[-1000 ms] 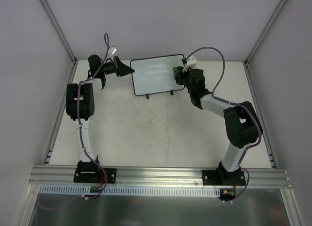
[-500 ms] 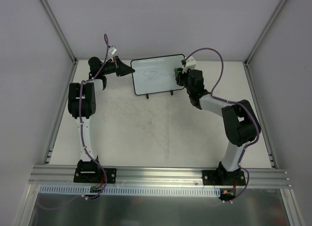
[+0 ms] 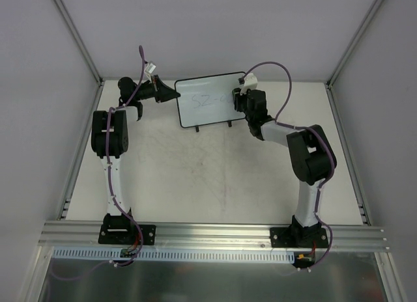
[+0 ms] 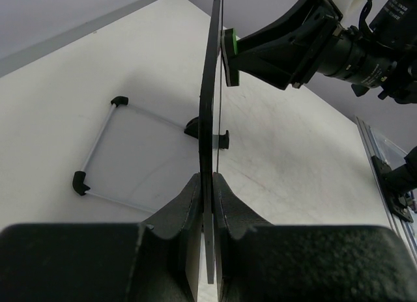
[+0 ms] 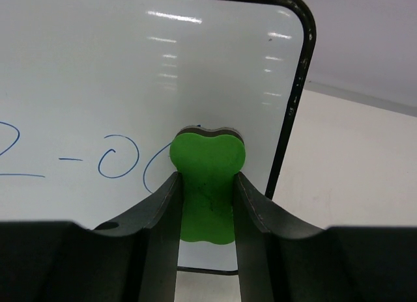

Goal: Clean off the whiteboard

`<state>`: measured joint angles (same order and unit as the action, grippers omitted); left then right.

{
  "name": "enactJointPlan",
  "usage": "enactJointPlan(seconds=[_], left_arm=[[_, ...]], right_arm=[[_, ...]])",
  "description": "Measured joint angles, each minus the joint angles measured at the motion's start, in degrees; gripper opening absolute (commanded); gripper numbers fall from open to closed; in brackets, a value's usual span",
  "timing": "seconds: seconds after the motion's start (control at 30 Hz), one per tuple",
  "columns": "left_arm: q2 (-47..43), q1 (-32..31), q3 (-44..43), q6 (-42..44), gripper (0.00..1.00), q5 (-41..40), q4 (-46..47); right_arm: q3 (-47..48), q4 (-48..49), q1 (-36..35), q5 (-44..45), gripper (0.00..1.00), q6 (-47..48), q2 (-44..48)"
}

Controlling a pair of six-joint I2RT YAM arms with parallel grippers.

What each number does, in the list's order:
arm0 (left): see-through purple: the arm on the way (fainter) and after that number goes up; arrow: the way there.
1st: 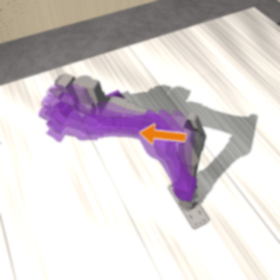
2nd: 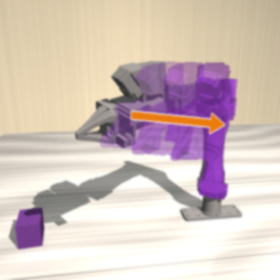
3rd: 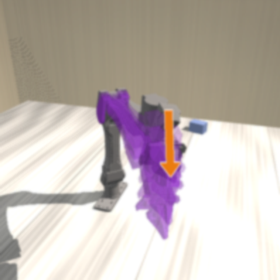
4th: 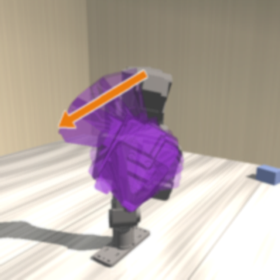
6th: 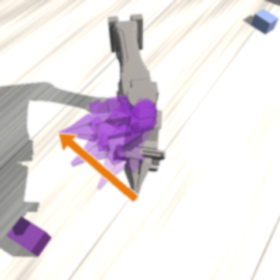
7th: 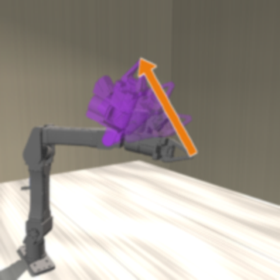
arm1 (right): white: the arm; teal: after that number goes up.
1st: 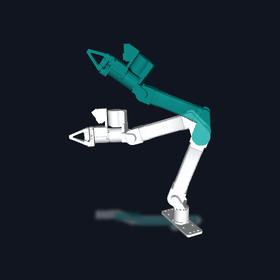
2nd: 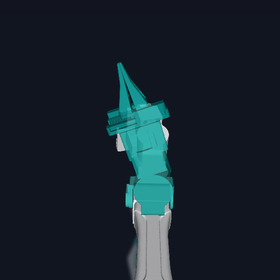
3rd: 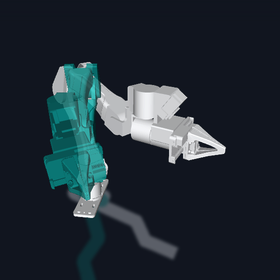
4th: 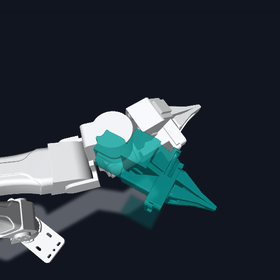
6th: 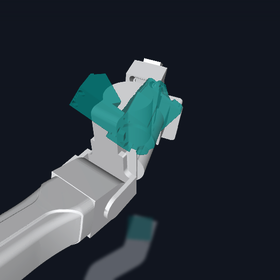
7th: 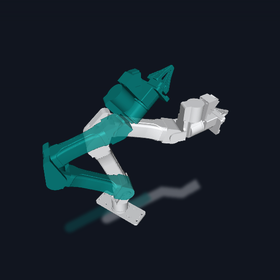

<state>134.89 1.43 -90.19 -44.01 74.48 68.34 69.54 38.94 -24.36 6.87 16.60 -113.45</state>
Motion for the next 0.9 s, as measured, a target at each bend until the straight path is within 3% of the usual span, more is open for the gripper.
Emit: enactJointPlan(seconds=[0.9], left_arm=[[0.0, -0.3, -0.1, -0.4, 0.00, 0.1, -0.1]], right_arm=[[5.2, 2.7, -0.4, -2.8, 0.00, -0.3, -4.5]])
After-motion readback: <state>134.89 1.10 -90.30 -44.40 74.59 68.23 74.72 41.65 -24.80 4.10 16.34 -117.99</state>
